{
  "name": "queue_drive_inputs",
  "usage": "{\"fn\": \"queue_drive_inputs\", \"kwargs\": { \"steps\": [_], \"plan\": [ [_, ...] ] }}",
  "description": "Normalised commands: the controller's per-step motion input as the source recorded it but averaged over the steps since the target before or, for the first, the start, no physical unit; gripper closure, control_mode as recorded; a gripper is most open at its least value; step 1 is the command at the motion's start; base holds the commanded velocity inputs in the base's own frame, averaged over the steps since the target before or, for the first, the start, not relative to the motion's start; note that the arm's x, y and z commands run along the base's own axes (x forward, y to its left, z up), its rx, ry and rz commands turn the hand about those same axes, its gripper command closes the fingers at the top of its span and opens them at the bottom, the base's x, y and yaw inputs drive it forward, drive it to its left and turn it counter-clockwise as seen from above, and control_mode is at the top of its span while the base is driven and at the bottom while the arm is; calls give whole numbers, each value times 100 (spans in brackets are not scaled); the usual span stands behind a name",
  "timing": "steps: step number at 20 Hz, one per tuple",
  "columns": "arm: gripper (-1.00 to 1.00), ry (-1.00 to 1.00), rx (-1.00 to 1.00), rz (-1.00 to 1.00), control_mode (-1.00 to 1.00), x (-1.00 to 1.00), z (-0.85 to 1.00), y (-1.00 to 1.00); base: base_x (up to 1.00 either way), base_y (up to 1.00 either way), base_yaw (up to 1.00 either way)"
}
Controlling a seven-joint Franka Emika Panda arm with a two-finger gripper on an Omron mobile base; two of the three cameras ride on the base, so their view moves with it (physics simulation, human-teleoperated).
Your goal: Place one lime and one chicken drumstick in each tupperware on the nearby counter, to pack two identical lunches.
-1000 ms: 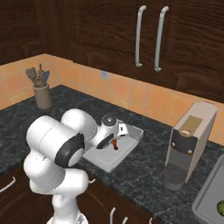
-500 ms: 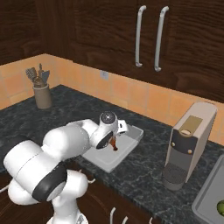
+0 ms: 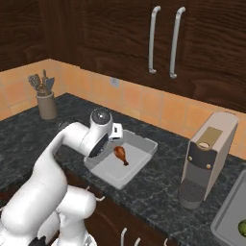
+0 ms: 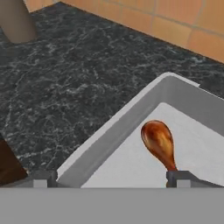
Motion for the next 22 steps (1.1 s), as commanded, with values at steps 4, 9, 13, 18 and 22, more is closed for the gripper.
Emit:
{"fn": "queue_drive_inputs", "kwargs": {
  "steps": [4, 9, 13, 18, 22],
  "plan": [
    [-100, -4, 32, -7, -100, -100, 60, 79, 0, 0, 0],
    [-100, 0, 24, -25, -100, -100, 67, 30, 0, 0, 0],
    [-100, 0, 4, -30, -100, -92, 45, -34, 0, 0, 0],
    [-100, 4, -15, -10, -100, -47, -5, -23, 0, 0, 0],
    [-100, 5, -39, 0, -100, 0, -41, 38, 0, 0, 0]
  ]
}}
